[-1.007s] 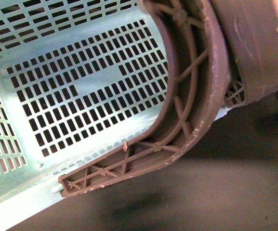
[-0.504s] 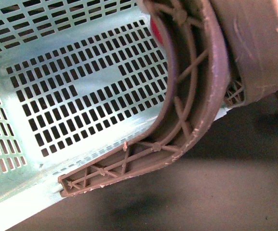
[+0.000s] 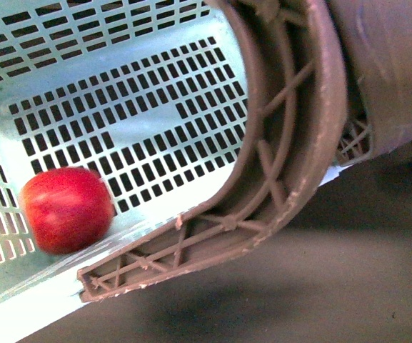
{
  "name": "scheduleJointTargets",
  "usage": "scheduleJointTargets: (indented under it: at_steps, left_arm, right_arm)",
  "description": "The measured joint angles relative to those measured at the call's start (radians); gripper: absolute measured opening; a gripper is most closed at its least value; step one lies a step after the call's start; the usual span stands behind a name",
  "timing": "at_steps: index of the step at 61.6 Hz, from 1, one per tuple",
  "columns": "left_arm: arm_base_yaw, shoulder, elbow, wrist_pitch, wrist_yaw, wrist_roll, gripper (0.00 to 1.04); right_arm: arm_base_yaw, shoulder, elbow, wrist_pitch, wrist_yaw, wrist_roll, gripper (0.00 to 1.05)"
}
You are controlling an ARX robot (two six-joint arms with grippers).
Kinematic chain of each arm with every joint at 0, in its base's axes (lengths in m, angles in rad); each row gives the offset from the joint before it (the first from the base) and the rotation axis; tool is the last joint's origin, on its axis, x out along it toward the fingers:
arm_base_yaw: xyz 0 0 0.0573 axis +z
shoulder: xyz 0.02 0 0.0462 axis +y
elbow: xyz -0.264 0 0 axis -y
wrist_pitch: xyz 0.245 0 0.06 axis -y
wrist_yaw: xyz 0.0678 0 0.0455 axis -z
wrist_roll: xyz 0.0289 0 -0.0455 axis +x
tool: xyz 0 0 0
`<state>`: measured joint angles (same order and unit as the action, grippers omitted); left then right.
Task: Pick apple with right arm and hold basket with left
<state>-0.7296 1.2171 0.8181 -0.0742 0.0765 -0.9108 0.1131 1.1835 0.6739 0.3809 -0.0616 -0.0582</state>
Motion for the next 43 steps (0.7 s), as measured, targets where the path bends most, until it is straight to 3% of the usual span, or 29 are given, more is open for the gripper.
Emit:
scheduleJointTargets:
  at_steps: [5, 18, 22, 26, 43]
  left_arm:
    - [0.0, 0.0, 0.0, 0.0, -0.003, 0.005, 0.16]
    - [0.0, 0.0, 0.0, 0.0, -0.002, 0.003, 0.16]
    - [0.0, 0.0, 0.0, 0.0, -0.002, 0.005, 0.16]
    - [0.0, 0.0, 0.0, 0.0, -0.002, 0.007, 0.16]
    - [0.0, 0.0, 0.0, 0.0, -0.001, 0.005, 0.16]
  right_arm:
    - [-0.056, -0.008, -0.019, 0.0, 0.017, -0.003, 0.96]
    - [-0.055, -0.008, -0.024, 0.005, 0.014, -0.007, 0.96]
    - [-0.048, -0.015, -0.069, 0.123, 0.095, 0.016, 0.86]
    - [-0.048, -0.034, -0.12, 0.204, 0.111, 0.027, 0.78]
    - [-0.112, -0.19, -0.367, 0.293, 0.068, 0.047, 0.27]
